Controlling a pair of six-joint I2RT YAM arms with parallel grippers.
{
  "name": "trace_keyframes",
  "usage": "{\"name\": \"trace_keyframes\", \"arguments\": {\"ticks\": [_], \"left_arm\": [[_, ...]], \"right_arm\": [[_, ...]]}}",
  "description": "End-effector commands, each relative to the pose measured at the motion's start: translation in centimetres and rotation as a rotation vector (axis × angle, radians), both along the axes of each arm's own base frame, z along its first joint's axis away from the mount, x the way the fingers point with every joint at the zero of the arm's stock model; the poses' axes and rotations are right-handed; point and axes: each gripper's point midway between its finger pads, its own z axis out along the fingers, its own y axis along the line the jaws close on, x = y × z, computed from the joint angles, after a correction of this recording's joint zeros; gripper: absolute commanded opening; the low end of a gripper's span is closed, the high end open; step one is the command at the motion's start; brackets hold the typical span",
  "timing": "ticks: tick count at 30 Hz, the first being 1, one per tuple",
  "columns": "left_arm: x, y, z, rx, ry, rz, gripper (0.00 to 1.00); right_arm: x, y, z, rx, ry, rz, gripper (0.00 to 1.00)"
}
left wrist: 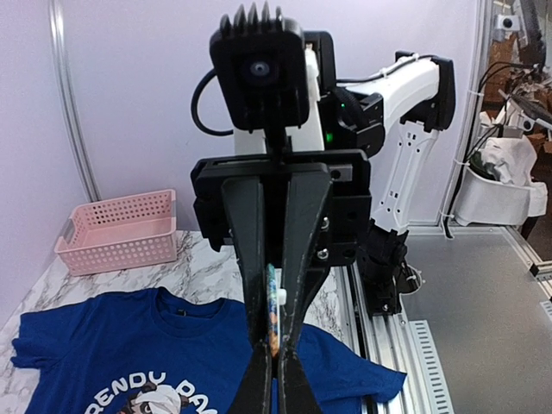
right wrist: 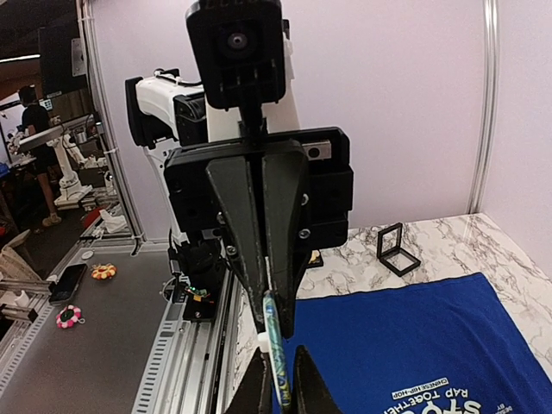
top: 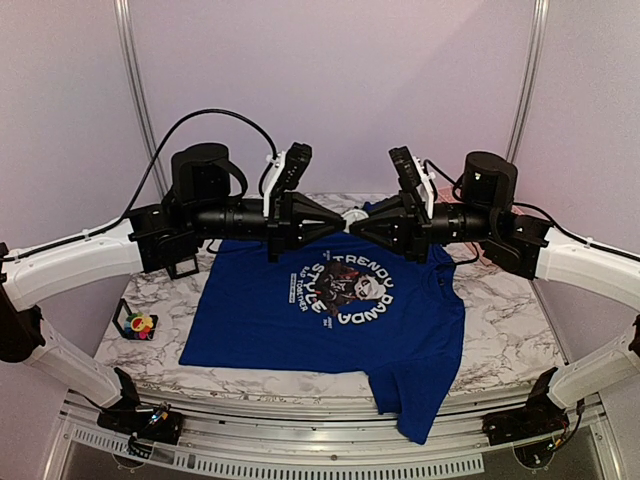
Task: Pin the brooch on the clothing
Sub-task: Open the brooch, then pass from the left arm to the right
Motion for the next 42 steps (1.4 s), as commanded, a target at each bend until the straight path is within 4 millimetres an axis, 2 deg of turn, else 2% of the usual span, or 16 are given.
{"name": "trace_keyframes", "arguments": {"ticks": [1,9,11,16,22,24,25,27,30,33,36,39,42], "left_arm": [[-1.7,0.1,0.2,-0.005,-0.070,-0.043,0.00],[-2.7,0.1,0.1,0.000,-0.112,-0.075,0.00],[-2.9,0.0,0.1,0.001,-0.120,-0.080,0.00],[-2.9,-0.1,0.2,-0.008,-0.117,-0.076,0.00],[-1.4,0.3,0.3,-0.007,-0.085,-0.010,0.00],[-1.0,0.6,0.3,-0.003,-0.100,0.006,0.00],[-0.9,0.7,0.3,0.002,-0.112,0.008,0.00],[-1.0,0.7,0.2,0.008,-0.144,0.004,0.00],[-1.1,0.6,0.1,0.009,-0.150,-0.004,0.00],[-1.4,0.5,0.0,0.008,-0.149,-0.018,0.00],[-1.7,0.4,0.0,0.014,-0.159,-0.028,0.00],[-1.8,0.4,-0.1,0.023,-0.153,-0.026,0.00],[-1.9,0.4,-0.3,0.029,-0.148,-0.028,0.00]], "right_arm": [[1.2,0.3,0.1,0.007,0.017,-0.052,0.06],[2.6,0.7,-0.7,-0.019,0.058,-0.108,0.03],[2.9,0.8,-0.9,-0.030,0.063,-0.120,0.08],[2.9,1.1,-1.2,-0.043,0.040,-0.109,0.29],[0.2,0.7,-2.0,-0.090,-0.031,0.007,0.48],[-1.5,-0.3,-2.1,-0.108,-0.073,0.061,0.53],[-2.1,-0.8,-2.5,-0.124,-0.078,0.073,0.55],[-2.7,-1.9,-2.0,-0.131,-0.120,0.051,0.57],[-2.8,-3.2,-0.7,-0.125,-0.156,-0.017,0.57],[-2.0,-3.7,0.4,-0.108,-0.171,-0.088,0.55],[-0.9,-3.4,1.0,-0.097,-0.164,-0.132,0.48],[-0.4,-2.6,1.6,-0.083,-0.169,-0.120,0.33],[-0.9,-2.0,2.4,-0.048,-0.197,-0.065,0.33]]}}
